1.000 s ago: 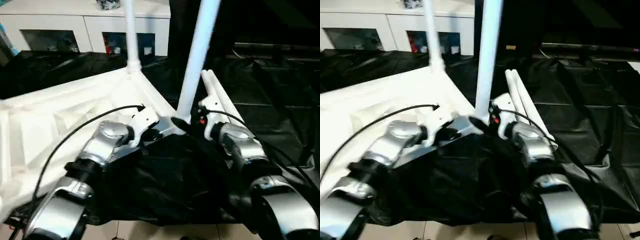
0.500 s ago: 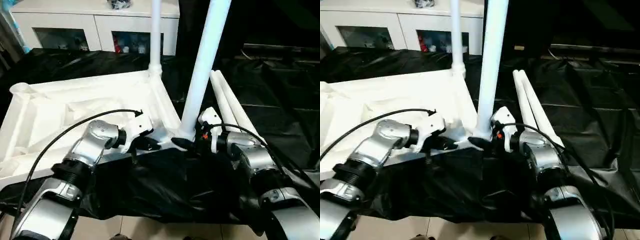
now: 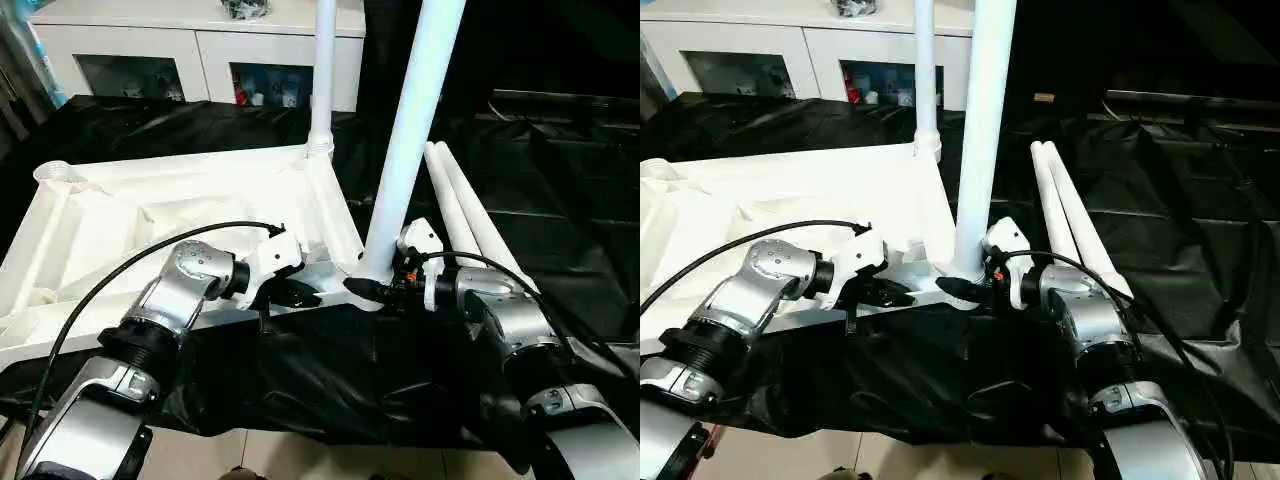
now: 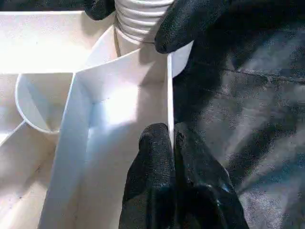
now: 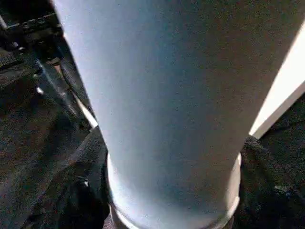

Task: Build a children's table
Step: Rotate leg to tighten

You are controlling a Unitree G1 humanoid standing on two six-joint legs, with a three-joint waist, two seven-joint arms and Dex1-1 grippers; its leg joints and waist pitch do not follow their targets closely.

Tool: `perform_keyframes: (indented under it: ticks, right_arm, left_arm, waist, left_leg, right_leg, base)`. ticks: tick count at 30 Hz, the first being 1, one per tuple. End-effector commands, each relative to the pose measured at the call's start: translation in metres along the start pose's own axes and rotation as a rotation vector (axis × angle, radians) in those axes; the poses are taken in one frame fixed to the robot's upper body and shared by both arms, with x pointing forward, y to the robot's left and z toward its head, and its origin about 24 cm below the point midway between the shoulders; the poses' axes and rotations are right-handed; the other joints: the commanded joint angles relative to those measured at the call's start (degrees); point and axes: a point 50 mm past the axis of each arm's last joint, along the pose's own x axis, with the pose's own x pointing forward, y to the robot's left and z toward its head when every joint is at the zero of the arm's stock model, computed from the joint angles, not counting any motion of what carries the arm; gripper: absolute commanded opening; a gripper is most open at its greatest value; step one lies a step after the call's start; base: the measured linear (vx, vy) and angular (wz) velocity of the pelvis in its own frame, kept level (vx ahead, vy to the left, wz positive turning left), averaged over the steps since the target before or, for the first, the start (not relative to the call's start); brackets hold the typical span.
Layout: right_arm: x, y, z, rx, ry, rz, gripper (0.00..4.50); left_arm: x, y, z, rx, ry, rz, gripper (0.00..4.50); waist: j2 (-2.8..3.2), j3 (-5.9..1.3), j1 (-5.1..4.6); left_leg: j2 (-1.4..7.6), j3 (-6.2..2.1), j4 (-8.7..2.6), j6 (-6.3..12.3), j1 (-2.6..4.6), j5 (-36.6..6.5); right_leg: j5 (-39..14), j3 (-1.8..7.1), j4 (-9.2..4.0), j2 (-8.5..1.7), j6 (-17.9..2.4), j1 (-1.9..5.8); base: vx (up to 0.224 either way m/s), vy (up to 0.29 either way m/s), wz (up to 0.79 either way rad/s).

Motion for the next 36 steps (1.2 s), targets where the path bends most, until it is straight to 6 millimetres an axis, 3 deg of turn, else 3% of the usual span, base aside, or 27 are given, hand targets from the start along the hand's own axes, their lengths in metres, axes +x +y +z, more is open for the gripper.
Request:
perform_keyframes:
  ticks: [1,7,10,13,14,15,16,18,24,26,31,34,36]
  right_arm:
    - [0.009,0.003,-0.010,0.085,0.002,-0.071,2.77]
    - [0.034,0.002,-0.020,0.196,0.004,-0.327,2.77]
    - [0.053,0.006,-0.017,0.207,0.012,-0.447,2.77]
    - [0.062,0.011,-0.014,0.193,0.011,-0.455,2.77]
    - [0.065,0.013,-0.013,0.196,0.003,-0.437,3.12]
    - [0.067,0.014,-0.012,0.204,-0.008,-0.423,3.32]
    - [0.068,0.016,-0.009,0.230,-0.036,-0.383,3.46]
    - [0.068,0.016,-0.007,0.232,-0.048,-0.362,3.64]
    - [0.057,0.009,-0.004,0.119,-0.037,-0.276,4.02]
    - [0.049,0.008,-0.002,0.074,-0.044,-0.191,4.02]
    - [0.029,0.007,0.000,0.014,-0.047,-0.028,4.02]
    - [0.006,0.009,-0.002,-0.031,0.007,0.144,4.02]
    - [0.001,0.010,-0.002,-0.027,0.017,0.177,4.02]
  left_arm:
    - [0.007,0.005,0.020,0.025,-0.072,0.044,0.00]
    - [0.024,0.015,0.026,-0.057,-0.071,0.211,0.00]
    - [0.039,0.017,0.033,-0.098,-0.085,0.296,0.00]
    - [0.050,0.013,0.040,-0.106,-0.107,0.298,0.00]
    - [0.054,0.011,0.043,-0.108,-0.120,0.288,0.00]
    - [0.057,0.009,0.045,-0.108,-0.127,0.279,0.00]
    - [0.060,0.006,0.046,-0.094,-0.135,0.260,0.00]
    - [0.060,0.005,0.046,-0.084,-0.138,0.248,0.00]
    - [0.050,0.002,0.039,-0.043,-0.147,0.174,0.00]
    - [0.044,0.000,0.035,-0.017,-0.147,0.135,0.00]
    - [0.031,-0.003,0.026,0.018,-0.142,0.054,0.00]
    - [0.016,-0.006,0.018,0.037,-0.123,-0.037,0.00]
    - [0.012,-0.007,0.016,0.041,-0.115,-0.052,0.00]
  waist:
    - [0.14,-4.16,-0.27]
    - [0.21,-3.79,-1.15]
    - [0.32,-3.90,-1.58]
    - [0.20,-3.91,-1.65]
    - [0.22,-3.97,-1.56]
    - [-0.22,-3.98,-1.61]
    - [0.03,-3.95,-1.47]
    - [-0.03,-4.00,-1.52]
    - [-0.14,-4.11,-1.48]
    - [-0.22,-4.18,-1.56]
    - [-0.16,-4.46,-1.04]
    - [-0.22,-4.24,-0.60]
    - [-0.22,-4.09,-0.28]
  left_leg:
    - [1.47,-0.04,-3.30,2.65,0.88,-11.0]
    - [1.17,-0.22,-3.54,0.33,1.17,-14.9]
    - [0.99,-0.31,-3.48,-0.09,1.13,-15.0]
    - [0.96,-0.28,-3.40,0.78,1.05,-15.3]
    - [0.99,-0.23,-3.35,1.21,1.10,-15.2]
    - [1.00,-0.13,-3.32,1.54,1.06,-15.1]
    - [1.02,-0.18,-3.35,2.00,1.05,-14.9]
    - [1.06,-0.24,-3.38,2.56,0.88,-14.6]
    - [1.05,-0.20,-3.23,3.36,0.77,-13.2]
    - [1.13,-0.21,-3.14,4.25,0.44,-12.3]
    - [1.40,-0.03,-2.78,6.71,0.44,-8.7]
    - [1.51,0.11,-2.79,7.23,0.66,-9.7]
    - [1.61,0.10,-3.00,6.30,0.83,-11.1]
  right_leg:
    - [-8.4,2.69,-2.65,-2.84,-14.9,3.21]
    - [-16.0,2.77,-3.62,-2.99,-12.8,2.89]
    - [-17.4,2.69,-3.80,-2.97,-12.1,2.92]
    - [-17.7,2.61,-3.98,-2.93,-11.7,2.94]
    - [-17.2,2.62,-4.01,-2.91,-11.8,2.93]
    - [-16.9,2.64,-4.00,-2.87,-11.9,2.92]
    - [-16.5,2.63,-3.93,-2.88,-12.1,2.97]
    - [-15.7,2.59,-3.77,-2.84,-12.2,3.15]
    - [-14.3,2.61,-3.55,-2.94,-12.8,3.25]
    - [-12.3,2.57,-3.24,-2.96,-13.5,3.57]
    - [-5.7,2.50,-2.33,-2.70,-15.4,3.78]
    - [-6.8,2.49,-2.48,-2.72,-15.9,3.60]
    - [-9.9,2.56,-2.82,-2.79,-15.1,3.40]
  base:
    - [0.000,0.000,0.00]
    - [0.000,0.000,0.00]
    - [0.000,0.000,0.00]
    - [0.000,0.000,0.00]
    - [0.000,0.000,0.00]
    - [0.000,0.000,0.00]
    - [0.000,0.000,0.00]
    - [0.000,0.000,0.00]
    - [0.000,0.000,0.00]
    - [0.000,0.000,0.00]
    - [0.000,0.000,0.00]
    - [0.000,0.000,0.00]
    - [0.000,0.000,0.00]
